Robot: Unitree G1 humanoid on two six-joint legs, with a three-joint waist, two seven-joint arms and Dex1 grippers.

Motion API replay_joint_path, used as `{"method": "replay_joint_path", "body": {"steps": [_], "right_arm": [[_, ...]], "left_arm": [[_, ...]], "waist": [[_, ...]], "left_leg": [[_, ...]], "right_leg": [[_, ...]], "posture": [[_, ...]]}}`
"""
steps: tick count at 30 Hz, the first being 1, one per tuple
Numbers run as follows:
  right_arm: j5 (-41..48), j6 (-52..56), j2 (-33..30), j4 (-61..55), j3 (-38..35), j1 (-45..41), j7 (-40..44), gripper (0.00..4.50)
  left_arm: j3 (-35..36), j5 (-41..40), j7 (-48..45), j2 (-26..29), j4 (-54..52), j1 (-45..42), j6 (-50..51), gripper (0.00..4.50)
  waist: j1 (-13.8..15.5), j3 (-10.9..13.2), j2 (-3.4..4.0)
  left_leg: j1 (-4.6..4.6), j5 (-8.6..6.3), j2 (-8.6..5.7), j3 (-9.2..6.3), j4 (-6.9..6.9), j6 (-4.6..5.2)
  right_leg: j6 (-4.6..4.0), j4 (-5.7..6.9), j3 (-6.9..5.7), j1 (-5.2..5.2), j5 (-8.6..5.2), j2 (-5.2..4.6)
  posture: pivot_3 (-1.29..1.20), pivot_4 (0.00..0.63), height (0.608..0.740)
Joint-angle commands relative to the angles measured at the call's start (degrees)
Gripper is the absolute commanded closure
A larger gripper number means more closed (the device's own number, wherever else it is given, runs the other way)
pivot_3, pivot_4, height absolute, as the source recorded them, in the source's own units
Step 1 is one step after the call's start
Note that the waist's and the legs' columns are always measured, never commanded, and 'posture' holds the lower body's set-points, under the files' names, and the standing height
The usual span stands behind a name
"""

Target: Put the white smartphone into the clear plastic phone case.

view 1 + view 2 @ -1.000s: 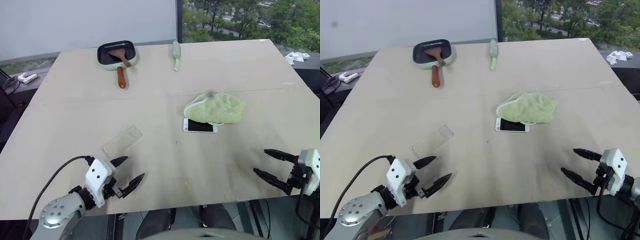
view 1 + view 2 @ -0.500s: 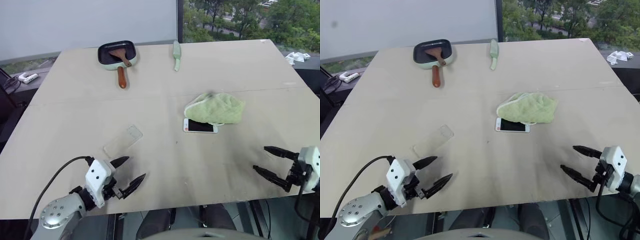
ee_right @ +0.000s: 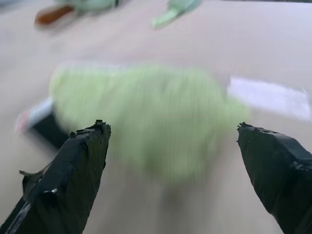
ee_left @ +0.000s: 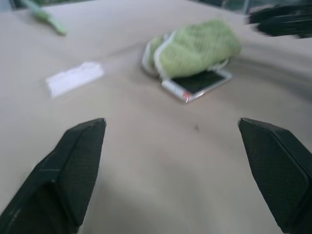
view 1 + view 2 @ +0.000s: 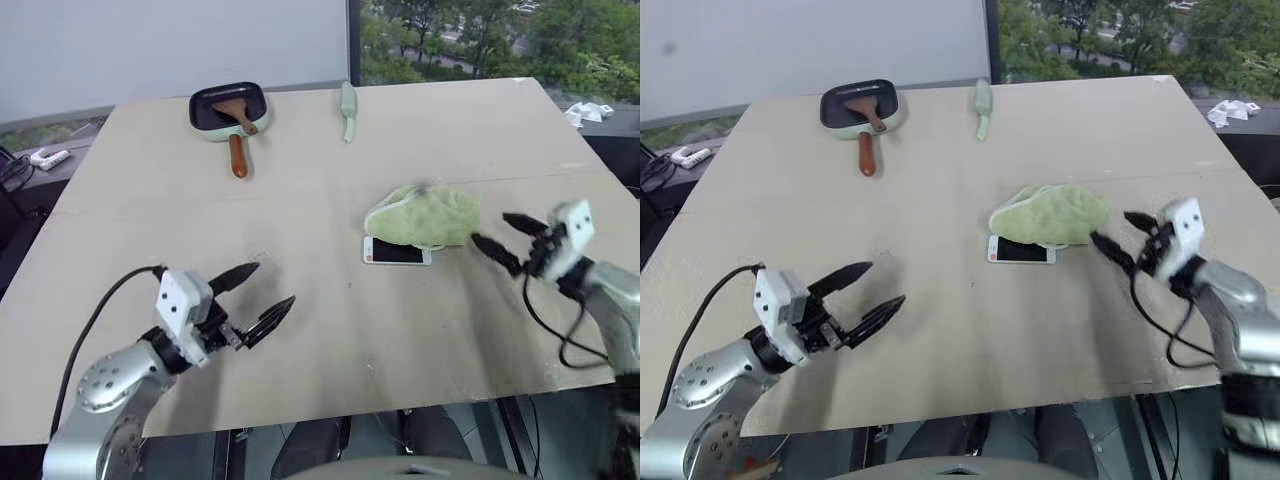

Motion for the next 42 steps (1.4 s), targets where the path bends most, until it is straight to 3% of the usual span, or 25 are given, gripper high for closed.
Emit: {"method": "replay_joint_path", "body": {"steps": [1,5,11,13,16,21,27,32,33,34,35,37,38,40,42], "right_arm": [[0.16,2.68,2.27,4.18,0.48,-3.62,-2.36,0.0],[0.2,6.49,5.16,8.44,2.42,-8.46,-3.08,0.0],[-12.49,1.79,3.27,13.96,12.44,-11.56,-3.76,0.0],[-13.14,1.54,3.58,14.25,12.47,-11.94,-4.09,0.8],[-13.39,1.15,3.88,14.0,11.91,-12.14,-3.99,2.41],[-12.61,0.84,4.6,13.32,10.66,-12.71,-3.56,4.43],[-11.94,-5.73,7.09,20.54,5.81,-20.24,-6.94,4.43],[-13.88,-19.02,4.16,43.98,-0.62,-36.9,-16.98,4.43],[-14.66,-20.69,2.78,48.78,-1.18,-40.09,-18.76,3.79],[-14.96,-21.46,1.7,52.95,-1.71,-42.77,-19.86,3.55],[-15.27,-22.16,0.92,56.34,-1.92,-44.8,-20.08,2.98],[-16.66,-23.03,0.0,60.8,-1.27,-47.23,-19.78,2.43],[-17.4,-23.08,-0.26,62.43,-0.95,-47.99,-19.85,1.76],[-18.56,-23.21,-0.48,64.13,-0.45,-48.21,-19.62,1.15],[-20.04,-24.58,-0.83,64.31,0.37,-46.8,-19.21,0.12]], "left_arm": [[0.65,-3.16,-1.62,1.68,-3.09,-0.07,1.44,0.02],[0.21,-2.3,-3.22,3.77,-3.47,0.98,1.85,0.02],[0.21,-0.96,-3.83,4.7,-2.46,1.03,1.18,0.02],[-0.01,-0.46,-3.98,4.48,-2.27,1.07,0.95,0.0],[-0.43,0.15,-4.15,4.17,-2.04,1.17,0.63,0.0],[-1.01,0.85,-4.49,3.93,-1.2,0.8,0.01,0.0],[-1.37,1.28,-4.16,3.16,-0.48,-0.19,-0.48,0.0],[-2.01,1.58,-3.32,2.19,0.13,-1.7,-0.71,0.0],[-2.12,1.84,-3.26,2.09,0.34,-1.84,-0.9,0.0],[-2.2,2.03,-3.15,1.96,0.48,-2.0,-0.99,0.0],[-2.31,2.18,-3.05,1.82,0.55,-2.14,-1.04,0.0],[-2.41,2.36,-2.86,1.55,0.62,-2.3,-1.12,0.0],[-2.32,2.47,-2.89,1.4,0.64,-2.1,-1.31,0.0],[-2.17,2.73,-2.72,1.02,0.47,-1.51,-1.57,0.0],[-2.2,3.02,-2.33,0.58,-0.01,-0.67,-1.76,0.0]], "waist": [[0.15,0.0,-0.01],[-0.2,0.03,0.04],[-1.34,0.0,0.03],[-1.46,-0.01,0.0],[-1.53,-0.01,0.0],[-1.56,-0.01,0.01],[-1.86,0.05,0.1],[-1.57,0.14,0.2],[-1.54,0.15,0.21],[-1.44,0.14,0.2],[-1.42,0.14,0.2],[-1.69,0.13,0.17],[-1.81,0.12,0.16],[-2.47,0.13,0.17],[-3.05,0.13,0.19]], "left_leg": [[-0.06,0.0,0.0,-0.03,0.0,0.01],[-0.18,0.0,-0.01,-0.01,-0.01,0.01],[-0.02,0.0,-0.01,0.03,-0.01,0.0],[0.02,0.0,-0.01,0.03,0.0,0.0],[0.02,0.0,-0.01,0.03,0.01,0.0],[0.02,0.0,-0.01,0.04,0.0,0.0],[0.02,0.0,0.0,0.09,0.0,0.0],[-0.09,0.0,-0.01,0.11,-0.01,0.0],[-0.11,0.0,-0.01,0.08,-0.01,0.0],[-0.15,0.0,-0.01,0.08,-0.04,0.0],[-0.22,0.0,-0.01,0.02,-0.08,0.0],[-0.22,0.0,-0.01,0.04,-0.25,0.0],[-0.21,0.01,0.0,0.06,-0.35,0.0],[-0.2,0.0,0.04,0.14,-0.39,0.0],[-0.21,0.01,0.04,0.19,-0.38,0.0]], "right_leg": [[0.0,-0.05,-0.03,-0.03,0.0,-0.01],[0.0,-0.15,-0.02,-0.12,0.0,-0.01],[-0.01,0.04,0.02,-0.06,0.01,0.01],[-0.01,0.06,0.03,-0.03,0.01,0.01],[-0.01,0.06,0.04,-0.03,0.02,0.02],[-0.02,0.04,0.06,-0.04,0.02,0.03],[-0.02,0.08,0.12,-0.07,0.03,0.05],[-0.04,0.03,0.09,-0.17,0.04,0.05],[-0.04,0.01,0.06,-0.18,0.03,0.05],[-0.04,-0.02,0.06,-0.23,0.03,0.05],[-0.05,-0.09,0.0,-0.29,0.03,0.04],[-0.05,-0.21,0.02,-0.3,0.03,0.04],[-0.05,-0.26,0.04,-0.31,0.03,0.03],[-0.05,-0.27,0.09,-0.33,0.03,0.04],[-0.05,-0.22,0.16,-0.36,0.03,0.03]], "posture": [[0.0,0.15,0.74],[0.0,0.15,0.74],[0.0,0.15,0.74],[0.0,0.15,0.74],[0.0,0.15,0.74],[0.0,0.15,0.74],[0.0,0.15,0.74],[0.0,0.15,0.74],[0.0,0.15,0.74],[0.0,0.15,0.74],[0.0,0.15,0.74],[0.0,0.15,0.74],[0.0,0.15,0.74],[0.0,0.15,0.74],[0.0,0.15,0.74]]}}
